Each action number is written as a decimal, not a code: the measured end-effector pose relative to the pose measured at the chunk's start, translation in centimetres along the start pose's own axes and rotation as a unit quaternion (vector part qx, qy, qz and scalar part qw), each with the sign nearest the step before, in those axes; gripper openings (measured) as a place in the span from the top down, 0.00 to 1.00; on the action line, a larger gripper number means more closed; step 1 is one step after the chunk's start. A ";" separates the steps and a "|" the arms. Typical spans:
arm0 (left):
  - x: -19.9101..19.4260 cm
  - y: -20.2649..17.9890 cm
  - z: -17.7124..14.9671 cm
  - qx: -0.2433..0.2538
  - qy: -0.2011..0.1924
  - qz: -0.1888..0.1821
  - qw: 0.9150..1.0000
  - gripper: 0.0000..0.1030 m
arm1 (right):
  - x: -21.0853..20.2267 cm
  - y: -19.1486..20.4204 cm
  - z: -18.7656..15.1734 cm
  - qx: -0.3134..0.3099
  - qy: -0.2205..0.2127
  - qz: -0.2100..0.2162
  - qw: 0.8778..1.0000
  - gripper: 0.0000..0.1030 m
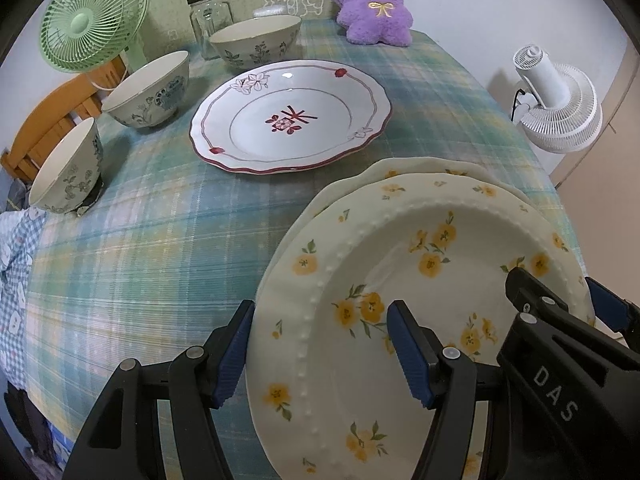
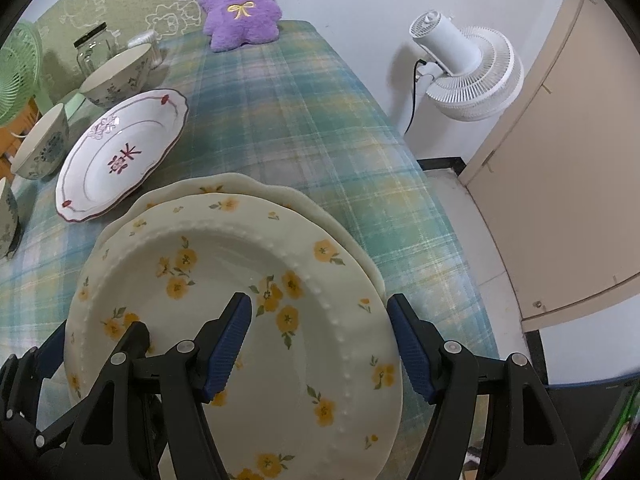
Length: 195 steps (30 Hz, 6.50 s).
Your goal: Organize plates and bowls
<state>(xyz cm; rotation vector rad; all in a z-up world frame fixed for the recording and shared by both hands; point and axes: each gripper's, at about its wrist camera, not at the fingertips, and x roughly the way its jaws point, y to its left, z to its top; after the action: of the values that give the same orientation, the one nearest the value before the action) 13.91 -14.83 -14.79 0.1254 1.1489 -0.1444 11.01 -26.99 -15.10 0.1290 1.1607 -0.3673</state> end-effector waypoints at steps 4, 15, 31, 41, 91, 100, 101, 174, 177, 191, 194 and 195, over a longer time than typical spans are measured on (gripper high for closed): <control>0.0 -0.2 0.0 -0.008 -0.007 0.010 1.000 0.34 | 0.4 0.0 0.3 -0.003 0.001 0.000 1.000 0.29; 0.5 -0.9 0.4 -0.025 -0.019 0.032 0.999 0.26 | 1.5 0.0 1.1 -0.005 0.006 0.009 1.000 0.27; -3.4 0.9 5.6 -0.063 -0.045 0.057 0.995 0.22 | -3.2 0.0 7.2 -0.065 -0.037 0.111 0.991 0.26; -3.6 4.9 9.7 -0.060 -0.084 0.051 0.993 0.22 | -4.2 4.7 11.1 -0.071 -0.065 0.128 0.987 0.26; 7.6 9.1 14.7 -0.055 -0.029 0.034 0.998 0.46 | 7.0 13.5 16.3 -0.072 -0.006 0.082 0.994 0.46; 7.5 9.2 14.6 -0.060 -0.017 0.033 0.998 0.46 | 6.3 14.1 15.9 -0.079 -0.012 0.069 0.994 0.46; 7.3 9.2 14.6 -0.060 -0.018 0.033 0.997 0.46 | 6.1 14.2 15.8 -0.082 -0.015 0.068 0.994 0.46; -2.0 -2.4 0.6 0.026 -0.018 0.038 0.999 0.46 | -1.7 -0.6 1.5 -0.019 0.017 0.032 0.999 0.46; -1.9 -2.4 0.8 0.022 -0.019 0.039 0.999 0.46 | -1.6 -0.6 1.6 -0.019 0.016 0.033 0.999 0.46; -2.0 -2.3 0.6 0.014 -0.019 0.032 0.999 0.43 | -1.6 -0.7 1.7 -0.023 0.016 0.038 0.999 0.44; -2.0 -2.3 0.5 0.013 -0.019 0.033 0.999 0.43 | -1.6 -0.6 1.6 -0.026 0.015 0.039 0.999 0.44; -2.1 -2.3 0.5 0.013 -0.017 0.033 0.999 0.43 | -1.6 -0.6 1.6 -0.027 0.016 0.039 0.999 0.44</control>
<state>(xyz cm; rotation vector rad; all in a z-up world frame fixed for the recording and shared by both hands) 13.10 -17.12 -12.75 0.1826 1.1073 -0.1026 11.63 -27.63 -12.96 0.1326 1.1930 -0.2653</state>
